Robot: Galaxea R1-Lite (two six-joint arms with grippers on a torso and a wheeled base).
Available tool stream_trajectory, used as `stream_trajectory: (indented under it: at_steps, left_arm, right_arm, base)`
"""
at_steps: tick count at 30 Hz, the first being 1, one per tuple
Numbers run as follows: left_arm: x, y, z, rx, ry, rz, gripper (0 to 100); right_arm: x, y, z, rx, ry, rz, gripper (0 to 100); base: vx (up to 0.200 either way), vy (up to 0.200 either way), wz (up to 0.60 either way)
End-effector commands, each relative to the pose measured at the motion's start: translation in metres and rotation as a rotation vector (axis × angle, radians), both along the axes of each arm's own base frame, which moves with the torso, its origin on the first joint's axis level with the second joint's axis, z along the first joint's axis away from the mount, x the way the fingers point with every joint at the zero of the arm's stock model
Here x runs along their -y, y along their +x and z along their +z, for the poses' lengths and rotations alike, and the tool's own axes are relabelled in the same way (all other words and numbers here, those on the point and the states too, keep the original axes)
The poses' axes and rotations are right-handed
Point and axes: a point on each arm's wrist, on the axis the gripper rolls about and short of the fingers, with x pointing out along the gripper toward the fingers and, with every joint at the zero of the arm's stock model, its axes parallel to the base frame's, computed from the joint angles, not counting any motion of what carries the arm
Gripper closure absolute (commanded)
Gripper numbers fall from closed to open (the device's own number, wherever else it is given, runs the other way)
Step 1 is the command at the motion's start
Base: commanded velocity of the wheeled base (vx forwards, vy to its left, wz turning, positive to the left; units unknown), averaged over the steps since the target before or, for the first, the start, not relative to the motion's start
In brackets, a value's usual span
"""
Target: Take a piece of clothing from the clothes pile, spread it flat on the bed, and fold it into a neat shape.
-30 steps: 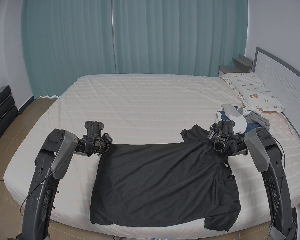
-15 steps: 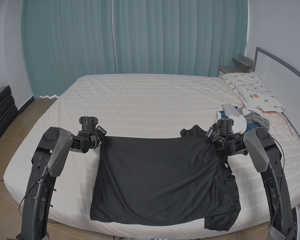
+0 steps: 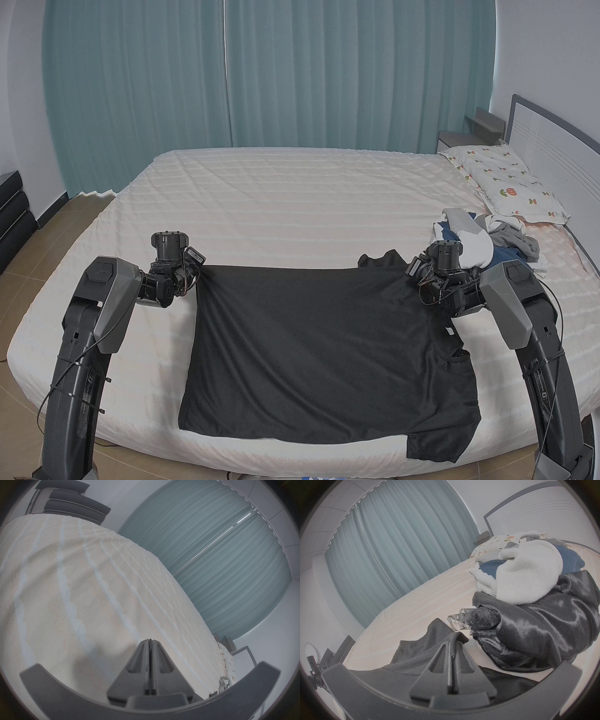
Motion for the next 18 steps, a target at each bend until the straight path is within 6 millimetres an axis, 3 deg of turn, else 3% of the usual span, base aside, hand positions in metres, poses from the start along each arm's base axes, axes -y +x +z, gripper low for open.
stream_trajectory:
  at_steps: [1, 18]
  left_arm:
    - [0.001, 0.000, -0.006, -0.008, 0.002, -0.004, 100]
    - [0.009, 0.000, -0.009, -0.010, -0.002, -0.029, 100]
  right_arm:
    - [0.000, -0.001, -0.010, -0.016, -0.003, 0.001, 100]
    - [0.006, 0.010, 0.000, 0.091, -0.004, -0.041, 100]
  base:
    - [0.000, 0.000, 0.00]
    - [0.000, 0.000, 0.00]
